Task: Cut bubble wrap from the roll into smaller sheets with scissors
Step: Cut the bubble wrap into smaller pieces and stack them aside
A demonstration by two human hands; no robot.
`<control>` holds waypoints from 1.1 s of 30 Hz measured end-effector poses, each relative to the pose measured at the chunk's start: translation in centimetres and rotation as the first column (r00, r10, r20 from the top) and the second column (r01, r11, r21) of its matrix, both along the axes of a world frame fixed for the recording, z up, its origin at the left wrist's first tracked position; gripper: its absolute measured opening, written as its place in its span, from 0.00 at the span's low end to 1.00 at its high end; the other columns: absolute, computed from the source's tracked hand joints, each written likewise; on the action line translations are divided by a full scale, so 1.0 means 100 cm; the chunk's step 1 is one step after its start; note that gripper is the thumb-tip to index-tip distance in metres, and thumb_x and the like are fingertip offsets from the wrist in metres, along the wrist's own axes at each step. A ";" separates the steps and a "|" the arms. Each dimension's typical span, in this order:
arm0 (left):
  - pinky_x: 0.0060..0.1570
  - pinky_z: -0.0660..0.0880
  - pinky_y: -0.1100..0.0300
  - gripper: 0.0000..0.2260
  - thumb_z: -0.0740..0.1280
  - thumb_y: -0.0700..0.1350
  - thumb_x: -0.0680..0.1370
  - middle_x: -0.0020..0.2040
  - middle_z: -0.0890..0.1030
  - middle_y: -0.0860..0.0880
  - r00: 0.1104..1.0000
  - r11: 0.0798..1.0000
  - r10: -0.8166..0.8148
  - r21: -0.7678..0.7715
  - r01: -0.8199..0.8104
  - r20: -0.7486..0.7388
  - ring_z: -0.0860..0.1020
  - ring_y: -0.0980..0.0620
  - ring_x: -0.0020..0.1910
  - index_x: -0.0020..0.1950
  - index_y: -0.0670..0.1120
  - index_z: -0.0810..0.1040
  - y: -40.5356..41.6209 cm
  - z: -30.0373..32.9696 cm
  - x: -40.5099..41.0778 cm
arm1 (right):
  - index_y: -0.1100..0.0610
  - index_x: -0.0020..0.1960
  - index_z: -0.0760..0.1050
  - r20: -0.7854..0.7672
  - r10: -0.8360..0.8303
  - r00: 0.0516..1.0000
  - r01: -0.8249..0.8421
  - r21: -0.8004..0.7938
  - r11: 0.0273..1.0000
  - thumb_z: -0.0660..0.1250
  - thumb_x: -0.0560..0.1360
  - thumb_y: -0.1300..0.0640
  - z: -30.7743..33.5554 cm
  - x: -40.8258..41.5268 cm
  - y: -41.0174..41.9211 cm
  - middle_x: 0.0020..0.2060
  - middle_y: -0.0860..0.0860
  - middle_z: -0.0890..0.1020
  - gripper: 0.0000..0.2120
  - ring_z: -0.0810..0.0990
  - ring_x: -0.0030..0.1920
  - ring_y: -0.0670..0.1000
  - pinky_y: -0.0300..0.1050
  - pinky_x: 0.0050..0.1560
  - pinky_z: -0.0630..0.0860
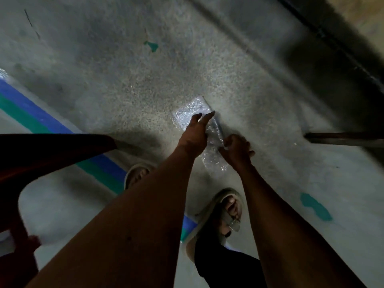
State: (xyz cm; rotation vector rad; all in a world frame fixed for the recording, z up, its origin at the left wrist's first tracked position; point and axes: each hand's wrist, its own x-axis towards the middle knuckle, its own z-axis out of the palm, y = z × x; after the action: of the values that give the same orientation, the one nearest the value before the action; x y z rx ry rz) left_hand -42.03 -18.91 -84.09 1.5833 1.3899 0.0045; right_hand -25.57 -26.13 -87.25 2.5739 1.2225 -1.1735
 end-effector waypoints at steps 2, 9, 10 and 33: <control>0.76 0.71 0.47 0.43 0.67 0.30 0.80 0.88 0.50 0.45 0.985 0.983 -0.166 0.071 0.169 -0.046 0.60 0.40 0.84 0.86 0.63 0.59 -0.002 0.022 0.000 | 0.47 0.51 0.76 -0.105 0.053 0.993 -0.043 0.092 0.995 0.76 0.75 0.51 0.033 0.001 0.001 0.50 0.44 0.84 0.10 0.82 0.57 0.55 0.61 0.65 0.70; 0.82 0.49 0.35 0.24 0.76 0.57 0.78 0.87 0.57 0.51 0.759 0.756 -0.602 0.130 0.642 -0.250 0.49 0.49 0.88 0.73 0.56 0.76 0.052 0.203 -0.030 | 0.49 0.54 0.80 -0.325 0.071 0.943 0.076 0.419 0.905 0.76 0.76 0.59 0.264 -0.026 0.016 0.44 0.40 0.85 0.10 0.84 0.45 0.40 0.38 0.48 0.80; 0.81 0.50 0.39 0.23 0.75 0.61 0.77 0.83 0.68 0.53 0.755 0.754 -0.608 0.117 0.646 -0.246 0.58 0.51 0.86 0.69 0.55 0.79 0.063 0.242 -0.035 | 0.49 0.55 0.80 -0.346 0.016 0.938 0.147 0.440 0.886 0.78 0.76 0.59 0.307 -0.027 0.018 0.45 0.39 0.86 0.11 0.85 0.45 0.40 0.35 0.46 0.79; 0.64 0.74 0.65 0.18 0.67 0.38 0.86 0.72 0.78 0.58 0.697 0.938 -0.186 0.337 -0.085 0.692 0.77 0.57 0.71 0.75 0.50 0.72 0.116 0.872 -0.030 | 0.58 0.72 0.75 -0.586 0.060 0.808 0.526 0.765 0.373 0.70 0.82 0.67 0.902 -0.050 0.076 0.70 0.50 0.80 0.19 0.82 0.66 0.46 0.40 0.58 0.80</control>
State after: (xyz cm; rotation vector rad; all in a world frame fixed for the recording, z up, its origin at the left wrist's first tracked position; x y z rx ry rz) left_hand -45.05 -7.35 3.07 1.6347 0.7276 0.8057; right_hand -30.55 -18.55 2.99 3.4185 2.1861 -1.7215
